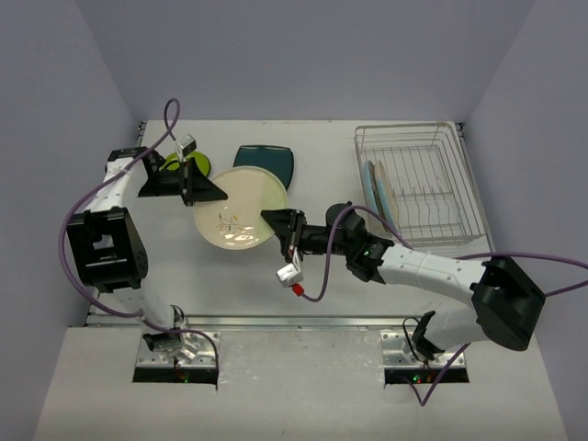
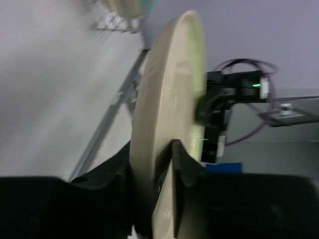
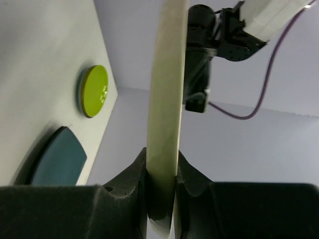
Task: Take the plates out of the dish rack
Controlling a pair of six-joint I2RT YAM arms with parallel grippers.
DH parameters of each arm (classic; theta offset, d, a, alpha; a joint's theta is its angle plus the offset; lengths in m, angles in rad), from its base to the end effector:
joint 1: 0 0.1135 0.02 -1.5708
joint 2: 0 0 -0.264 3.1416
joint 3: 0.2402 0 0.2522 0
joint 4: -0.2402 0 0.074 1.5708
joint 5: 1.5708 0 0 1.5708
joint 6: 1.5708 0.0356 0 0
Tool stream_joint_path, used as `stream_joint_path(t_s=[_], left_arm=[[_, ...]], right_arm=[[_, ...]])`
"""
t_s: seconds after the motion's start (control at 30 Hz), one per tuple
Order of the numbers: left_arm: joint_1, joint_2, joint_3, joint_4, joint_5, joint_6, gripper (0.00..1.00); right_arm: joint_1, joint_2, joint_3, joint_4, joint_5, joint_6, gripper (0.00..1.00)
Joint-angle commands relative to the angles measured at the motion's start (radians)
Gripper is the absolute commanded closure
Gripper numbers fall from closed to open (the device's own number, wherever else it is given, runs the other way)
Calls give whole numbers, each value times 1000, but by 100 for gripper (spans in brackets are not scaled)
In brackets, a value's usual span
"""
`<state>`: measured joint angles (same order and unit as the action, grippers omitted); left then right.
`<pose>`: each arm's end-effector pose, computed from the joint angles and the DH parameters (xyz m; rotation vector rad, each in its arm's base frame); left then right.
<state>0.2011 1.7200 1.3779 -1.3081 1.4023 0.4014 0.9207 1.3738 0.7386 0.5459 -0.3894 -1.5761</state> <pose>0.3047 0.0263 0.2692 0.1451 2.1749 -1.7821 0.1754 0.2531 0.2658 -1.6392 0.2377 -0.1754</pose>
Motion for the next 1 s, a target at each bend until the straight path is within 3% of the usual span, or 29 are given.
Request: stream_joint_path(t_s=[0.0, 0.03, 0.1, 0.27, 0.33, 0.57, 0.73, 0.97], left_arm=[[-13, -88, -28, -4, -4, 69, 95], [-2, -98, -35, 2, -3, 65, 100], [34, -115, -52, 30, -5, 47, 100], [128, -161, -85, 83, -66, 15, 100], [157, -164, -77, 94, -123, 16, 100], [292, -96, -53, 136, -294, 78, 100], [319, -19, -45, 180, -411, 115, 100], [316, 135, -28, 137, -422, 245, 100]], right_arm=[[6, -66, 20, 307, 19, -64, 100], [6, -73, 7, 307, 27, -68, 98], [6, -90, -27, 306, 55, -74, 85], [4, -147, -109, 250, 149, -67, 17], [6, -170, -137, 199, 195, -52, 2], [5, -280, -194, 4, 380, 70, 1], [6, -331, -175, -152, 478, 198, 1], [4, -375, -117, -349, 548, 344, 1]])
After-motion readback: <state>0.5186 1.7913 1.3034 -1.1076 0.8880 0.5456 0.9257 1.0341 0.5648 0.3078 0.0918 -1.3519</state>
